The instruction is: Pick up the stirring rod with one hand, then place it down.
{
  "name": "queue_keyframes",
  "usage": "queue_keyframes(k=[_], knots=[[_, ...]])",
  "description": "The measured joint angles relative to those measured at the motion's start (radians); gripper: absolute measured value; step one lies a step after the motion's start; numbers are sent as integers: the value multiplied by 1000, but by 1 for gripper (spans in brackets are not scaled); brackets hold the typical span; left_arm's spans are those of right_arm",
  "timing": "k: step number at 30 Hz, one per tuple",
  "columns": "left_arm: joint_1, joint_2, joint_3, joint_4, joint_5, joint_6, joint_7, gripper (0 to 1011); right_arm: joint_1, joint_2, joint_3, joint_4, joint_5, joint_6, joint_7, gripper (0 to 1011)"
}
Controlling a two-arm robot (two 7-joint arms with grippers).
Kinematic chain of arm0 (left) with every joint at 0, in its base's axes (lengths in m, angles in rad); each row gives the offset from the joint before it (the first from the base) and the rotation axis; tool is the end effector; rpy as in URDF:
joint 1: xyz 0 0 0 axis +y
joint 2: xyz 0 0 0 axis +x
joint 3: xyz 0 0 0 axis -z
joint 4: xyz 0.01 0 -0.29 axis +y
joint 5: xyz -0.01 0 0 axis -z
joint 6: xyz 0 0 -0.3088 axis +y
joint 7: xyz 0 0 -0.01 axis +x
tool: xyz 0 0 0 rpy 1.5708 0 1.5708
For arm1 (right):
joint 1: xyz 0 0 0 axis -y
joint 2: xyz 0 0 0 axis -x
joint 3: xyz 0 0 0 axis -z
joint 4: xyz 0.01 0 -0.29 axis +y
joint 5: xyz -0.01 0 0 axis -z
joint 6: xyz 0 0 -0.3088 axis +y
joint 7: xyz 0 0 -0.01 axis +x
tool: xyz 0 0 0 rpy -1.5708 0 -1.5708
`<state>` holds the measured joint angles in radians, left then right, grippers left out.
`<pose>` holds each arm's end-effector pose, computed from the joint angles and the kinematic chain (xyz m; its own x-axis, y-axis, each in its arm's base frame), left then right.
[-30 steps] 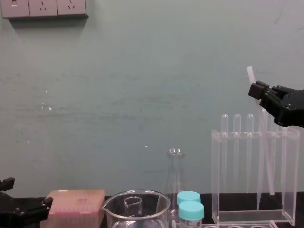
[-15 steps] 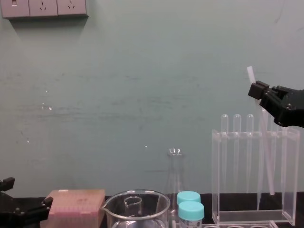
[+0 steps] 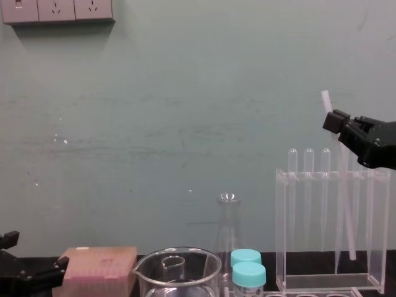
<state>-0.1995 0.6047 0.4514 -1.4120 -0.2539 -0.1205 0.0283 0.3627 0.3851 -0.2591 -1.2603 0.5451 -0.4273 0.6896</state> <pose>0.3581 0.0827 -0.3023 0.2923 0.8803 0.3737 -0.9553 0.2873 0.0703 0.4210 -0.0759 -0.2612 0.6681 -0.7241 0.1714 0.6397 0.6766 0.3648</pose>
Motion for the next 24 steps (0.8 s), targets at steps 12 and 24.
queue_keyframes(k=[12, 24], knots=[[0, 0, 0, 0, 0, 0, 0, 1000, 14, 7, -25, 19, 54, 47, 76, 57], [0, 0, 0, 0, 0, 0, 0, 1000, 22, 20, -54, 39, 59, 88, 77, 57]])
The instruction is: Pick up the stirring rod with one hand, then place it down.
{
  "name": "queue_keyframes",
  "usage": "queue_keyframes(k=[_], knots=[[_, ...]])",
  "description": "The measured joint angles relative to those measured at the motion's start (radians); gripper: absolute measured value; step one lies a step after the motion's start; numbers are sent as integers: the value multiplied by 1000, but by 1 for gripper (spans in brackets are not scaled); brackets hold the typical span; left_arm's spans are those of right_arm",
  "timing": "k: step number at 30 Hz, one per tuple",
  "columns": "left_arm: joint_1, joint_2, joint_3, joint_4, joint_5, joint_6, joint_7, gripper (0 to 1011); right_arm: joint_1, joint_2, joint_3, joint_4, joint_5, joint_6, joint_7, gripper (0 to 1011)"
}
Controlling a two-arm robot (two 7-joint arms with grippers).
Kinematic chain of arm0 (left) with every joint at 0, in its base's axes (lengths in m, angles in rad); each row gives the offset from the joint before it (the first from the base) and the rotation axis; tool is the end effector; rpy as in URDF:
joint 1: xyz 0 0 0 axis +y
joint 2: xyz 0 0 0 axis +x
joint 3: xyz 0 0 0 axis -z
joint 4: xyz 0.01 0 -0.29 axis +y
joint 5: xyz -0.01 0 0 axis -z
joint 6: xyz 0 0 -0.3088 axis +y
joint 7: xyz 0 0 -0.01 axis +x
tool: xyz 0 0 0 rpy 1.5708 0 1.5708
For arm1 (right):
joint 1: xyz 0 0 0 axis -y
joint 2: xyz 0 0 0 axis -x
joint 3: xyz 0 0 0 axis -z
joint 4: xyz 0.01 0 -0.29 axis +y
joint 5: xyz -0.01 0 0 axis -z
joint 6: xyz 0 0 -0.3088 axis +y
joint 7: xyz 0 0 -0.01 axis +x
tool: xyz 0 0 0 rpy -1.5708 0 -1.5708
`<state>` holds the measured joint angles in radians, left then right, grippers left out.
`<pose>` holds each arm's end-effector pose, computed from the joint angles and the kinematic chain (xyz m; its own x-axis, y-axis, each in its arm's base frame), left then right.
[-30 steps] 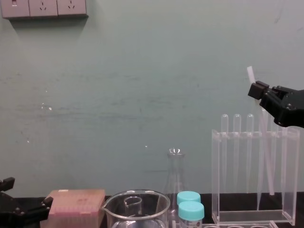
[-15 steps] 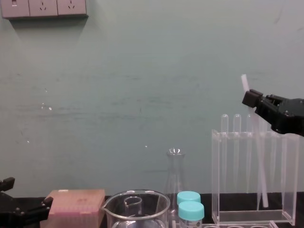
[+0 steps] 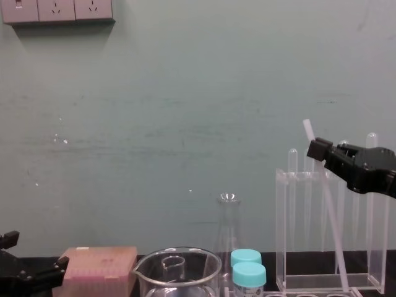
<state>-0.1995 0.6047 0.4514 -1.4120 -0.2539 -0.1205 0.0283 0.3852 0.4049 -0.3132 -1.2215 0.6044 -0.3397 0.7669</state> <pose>0.3581 0.0827 -0.3023 0.2923 0.8803 0.3737 -0.9553 0.2873 0.0703 0.4246 -0.0747 -0.2696 0.7537 -0.6494 0.1015 0.6046 0.7456 0.2803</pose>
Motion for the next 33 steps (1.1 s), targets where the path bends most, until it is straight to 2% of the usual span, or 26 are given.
queue_keyframes(k=[19, 33], knots=[[0, 0, 0, 0, 0, 0, 0, 1000, 56, -20, -54, 110, -1, -10, 62, 57], [0, 0, 0, 0, 0, 0, 0, 1000, 93, -36, -84, 199, -24, -30, 90, 57]])
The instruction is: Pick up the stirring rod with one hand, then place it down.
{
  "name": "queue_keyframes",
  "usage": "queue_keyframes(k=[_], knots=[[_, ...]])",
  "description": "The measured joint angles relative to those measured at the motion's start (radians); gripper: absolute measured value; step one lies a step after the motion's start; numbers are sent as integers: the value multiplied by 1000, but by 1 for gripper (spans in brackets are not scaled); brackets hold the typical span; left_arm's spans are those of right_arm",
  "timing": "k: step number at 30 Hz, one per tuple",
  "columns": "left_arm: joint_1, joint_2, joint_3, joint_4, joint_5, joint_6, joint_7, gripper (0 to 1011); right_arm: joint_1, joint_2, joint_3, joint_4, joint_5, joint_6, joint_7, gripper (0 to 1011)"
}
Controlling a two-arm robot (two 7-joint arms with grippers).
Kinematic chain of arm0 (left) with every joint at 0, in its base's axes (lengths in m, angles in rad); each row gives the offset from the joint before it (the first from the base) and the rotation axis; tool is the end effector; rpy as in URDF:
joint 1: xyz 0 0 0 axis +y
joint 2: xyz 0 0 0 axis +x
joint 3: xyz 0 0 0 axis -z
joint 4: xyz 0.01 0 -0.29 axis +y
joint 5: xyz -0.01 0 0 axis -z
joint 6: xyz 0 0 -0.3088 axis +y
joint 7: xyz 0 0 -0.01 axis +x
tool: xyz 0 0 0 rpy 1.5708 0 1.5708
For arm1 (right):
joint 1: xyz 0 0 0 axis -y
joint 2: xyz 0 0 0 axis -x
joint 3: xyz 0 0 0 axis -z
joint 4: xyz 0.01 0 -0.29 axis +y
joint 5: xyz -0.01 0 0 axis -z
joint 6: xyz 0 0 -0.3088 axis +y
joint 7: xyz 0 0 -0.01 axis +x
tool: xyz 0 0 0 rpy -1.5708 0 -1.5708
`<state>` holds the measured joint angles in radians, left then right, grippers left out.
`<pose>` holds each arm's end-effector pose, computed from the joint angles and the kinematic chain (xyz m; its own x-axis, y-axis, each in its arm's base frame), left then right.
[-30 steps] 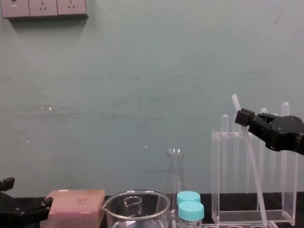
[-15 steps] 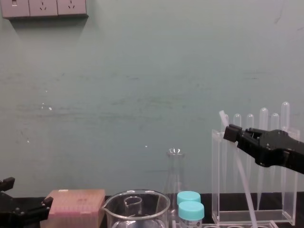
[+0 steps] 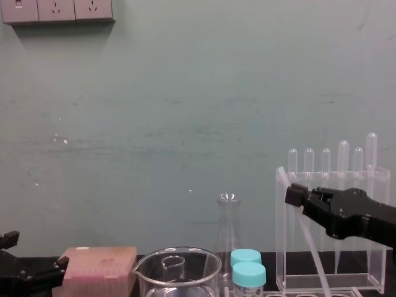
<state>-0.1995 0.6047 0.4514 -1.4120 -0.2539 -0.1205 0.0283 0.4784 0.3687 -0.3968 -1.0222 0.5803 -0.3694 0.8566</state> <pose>0.3581 0.0827 -0.3023 0.2923 0.8803 0.3737 -0.9553 0.2873 0.0703 0.4440 -0.0680 -0.2979 0.8089 -0.5805 0.0934 0.5590 0.8085 0.1840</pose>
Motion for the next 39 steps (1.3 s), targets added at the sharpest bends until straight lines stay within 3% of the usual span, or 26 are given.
queue_keyframes(k=[9, 29, 34, 39], knots=[[0, 0, 0, 0, 0, 0, 0, 1000, 24, -13, -18, 53, -15, -4, 20, 57], [0, 0, 0, 0, 0, 0, 0, 1000, 28, -12, -26, 60, -31, 14, 10, 64], [0, 0, 0, 0, 0, 0, 0, 1000, 28, -12, -25, 60, -30, 13, 10, 172], [0, 0, 0, 0, 0, 0, 0, 1000, 28, -12, -25, 60, -29, 12, 10, 352]])
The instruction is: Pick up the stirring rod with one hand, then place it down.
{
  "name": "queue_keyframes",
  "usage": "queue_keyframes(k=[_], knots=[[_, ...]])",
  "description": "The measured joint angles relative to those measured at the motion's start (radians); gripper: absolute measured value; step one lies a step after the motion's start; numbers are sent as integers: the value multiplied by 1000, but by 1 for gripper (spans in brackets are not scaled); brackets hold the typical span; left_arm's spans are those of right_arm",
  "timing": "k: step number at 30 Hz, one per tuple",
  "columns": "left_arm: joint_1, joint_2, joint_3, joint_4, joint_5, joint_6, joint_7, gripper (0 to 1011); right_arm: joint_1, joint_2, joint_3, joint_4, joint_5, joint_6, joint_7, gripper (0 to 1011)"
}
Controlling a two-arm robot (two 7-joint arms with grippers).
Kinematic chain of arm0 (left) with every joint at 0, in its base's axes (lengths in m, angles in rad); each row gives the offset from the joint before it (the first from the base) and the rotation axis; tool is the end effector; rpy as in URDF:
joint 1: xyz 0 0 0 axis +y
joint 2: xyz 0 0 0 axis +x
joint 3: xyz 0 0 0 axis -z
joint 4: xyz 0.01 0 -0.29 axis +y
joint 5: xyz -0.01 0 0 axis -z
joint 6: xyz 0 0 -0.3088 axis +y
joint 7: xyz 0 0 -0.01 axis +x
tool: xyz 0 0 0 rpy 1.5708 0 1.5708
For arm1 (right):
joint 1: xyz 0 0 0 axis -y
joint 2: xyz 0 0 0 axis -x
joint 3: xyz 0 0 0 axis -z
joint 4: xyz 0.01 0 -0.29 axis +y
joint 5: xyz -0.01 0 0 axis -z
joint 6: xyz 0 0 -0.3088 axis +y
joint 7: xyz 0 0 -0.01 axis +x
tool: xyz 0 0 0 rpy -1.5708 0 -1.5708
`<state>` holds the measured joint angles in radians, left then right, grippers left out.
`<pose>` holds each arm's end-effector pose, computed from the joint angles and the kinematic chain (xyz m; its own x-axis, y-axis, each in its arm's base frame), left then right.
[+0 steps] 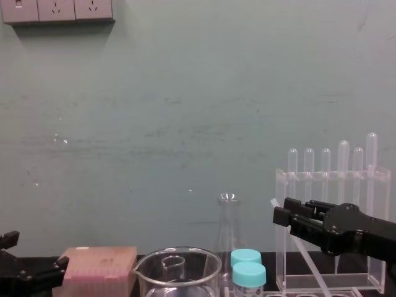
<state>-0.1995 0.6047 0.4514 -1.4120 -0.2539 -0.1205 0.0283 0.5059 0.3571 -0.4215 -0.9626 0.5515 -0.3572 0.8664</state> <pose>0.3581 0.0827 -0.3023 0.2923 0.8803 0.3737 -0.9553 0.2873 0.0703 0.4489 -0.0661 -0.3058 0.8201 -0.5657 0.0854 0.5543 0.8227 0.1262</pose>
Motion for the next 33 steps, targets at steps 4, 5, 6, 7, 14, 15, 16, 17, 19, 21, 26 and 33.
queue_keyframes(k=[4, 5, 6, 7, 14, 15, 16, 17, 19, 21, 26, 33], knots=[[0, 0, 0, 0, 0, 0, 0, 1000, 0, 0, 0, 0, 1, 0, 0, 471], [0, 0, 0, 0, 0, 0, 0, 1000, 0, 0, 0, 0, 1, -1, 0, 490], [0, 0, 0, 0, 0, 0, 0, 1000, -1, 0, 0, 0, 1, -1, 0, 531], [0, 0, 0, 0, 0, 0, 0, 1000, -1, 0, 0, -1, 1, -1, 0, 567], [0, 0, 0, 0, 0, 0, 0, 1000, -1, 0, 0, -1, 2, -1, 0, 789], [0, 0, 0, 0, 0, 0, 0, 1000, -1, 0, 0, -1, 2, -1, 0, 817], [0, 0, 0, 0, 0, 0, 0, 1000, -1, 0, 0, -1, 2, -1, 0, 844], [0, 0, 0, 0, 0, 0, 0, 1000, -1, 0, 0, -1, 2, -1, 0, 863], [0, 0, 0, 0, 0, 0, 0, 1000, -7, 1, 6, -20, -1, -24, -2, 929], [0, 0, 0, 0, 0, 0, 0, 1000, -20, 2, 24, -61, 8, -48, -14, 976], [0, 0, 0, 0, 0, 0, 0, 1000, -48, 0, 66, -150, 25, -78, -68, 1002], [0, 0, 0, 0, 0, 0, 0, 1000, -115, 20, 129, -297, -102, -33, -323, 1002]])
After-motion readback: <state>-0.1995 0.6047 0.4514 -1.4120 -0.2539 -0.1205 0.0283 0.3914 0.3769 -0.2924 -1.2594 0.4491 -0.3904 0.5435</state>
